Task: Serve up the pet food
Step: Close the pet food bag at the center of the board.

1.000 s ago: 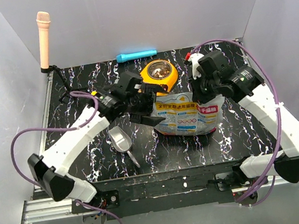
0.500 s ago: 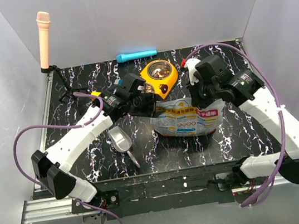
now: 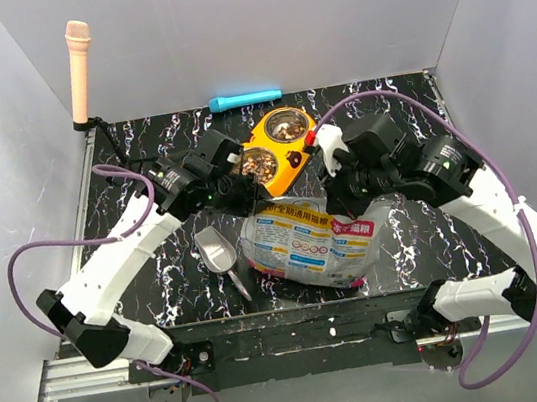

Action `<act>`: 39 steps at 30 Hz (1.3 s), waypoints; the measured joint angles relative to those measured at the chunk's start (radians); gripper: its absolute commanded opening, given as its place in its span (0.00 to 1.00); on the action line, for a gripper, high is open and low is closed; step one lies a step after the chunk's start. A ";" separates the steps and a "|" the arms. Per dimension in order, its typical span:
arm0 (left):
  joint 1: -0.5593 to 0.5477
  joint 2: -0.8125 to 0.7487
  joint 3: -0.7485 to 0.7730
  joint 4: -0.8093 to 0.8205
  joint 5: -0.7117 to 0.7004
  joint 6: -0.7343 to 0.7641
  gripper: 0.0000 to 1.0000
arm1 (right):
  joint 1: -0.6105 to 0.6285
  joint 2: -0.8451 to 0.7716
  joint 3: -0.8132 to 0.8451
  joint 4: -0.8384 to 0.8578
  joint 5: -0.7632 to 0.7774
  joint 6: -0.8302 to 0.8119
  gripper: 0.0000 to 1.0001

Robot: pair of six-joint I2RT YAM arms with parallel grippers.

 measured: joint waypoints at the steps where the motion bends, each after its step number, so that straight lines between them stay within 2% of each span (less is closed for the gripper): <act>1: 0.007 -0.002 0.000 0.008 0.006 0.009 0.00 | 0.001 0.018 0.031 -0.020 0.002 0.001 0.01; 6: 0.060 0.127 0.138 -0.019 0.066 0.081 0.00 | 0.000 0.117 0.188 -0.143 0.016 0.029 0.01; 9: 0.071 0.193 0.185 0.005 0.070 0.126 0.00 | -0.001 0.094 0.133 -0.102 0.043 0.051 0.01; 12: 0.107 0.169 0.042 0.141 0.122 0.158 0.00 | -0.010 0.008 -0.047 0.043 0.068 0.058 0.01; 15: 0.154 0.093 -0.144 0.339 0.207 0.143 0.00 | -0.027 0.006 -0.066 0.096 0.069 0.053 0.01; 16: 0.159 0.076 -0.171 0.367 0.215 0.138 0.00 | -0.028 0.011 -0.065 0.100 0.064 0.050 0.07; 20: 0.167 0.060 -0.171 0.363 0.214 0.145 0.00 | -0.028 0.056 -0.018 0.056 0.023 0.037 0.55; 21: 0.169 0.066 -0.158 0.348 0.211 0.150 0.00 | -0.029 0.067 -0.010 0.044 0.014 0.042 0.62; 24: 0.169 0.108 -0.082 0.275 0.207 0.166 0.00 | -0.032 0.102 0.003 0.015 -0.016 0.049 0.65; 28: 0.170 0.151 -0.019 0.230 0.206 0.179 0.00 | -0.033 0.156 0.074 -0.015 -0.015 0.057 0.54; 30: 0.174 0.154 -0.011 0.219 0.207 0.181 0.00 | -0.033 0.185 0.119 -0.019 0.003 0.061 0.42; 31: 0.179 0.154 -0.011 0.213 0.209 0.183 0.00 | -0.033 0.194 0.133 -0.020 0.010 0.061 0.32; 33: 0.193 0.153 -0.011 0.204 0.220 0.184 0.00 | -0.033 0.200 0.140 -0.026 0.034 0.063 0.02; 35: 0.212 0.151 -0.011 0.196 0.235 0.188 0.00 | -0.038 0.196 0.127 -0.021 0.051 0.068 0.01; 36: 0.219 0.148 -0.011 0.194 0.239 0.191 0.08 | -0.041 0.188 0.112 -0.002 0.048 0.076 0.01; 38: 0.226 0.144 -0.011 0.193 0.241 0.195 0.41 | -0.042 0.166 0.077 0.043 0.038 0.077 0.01; 39: 0.229 0.142 -0.011 0.194 0.244 0.191 0.46 | -0.043 0.152 0.060 0.059 0.027 0.078 0.01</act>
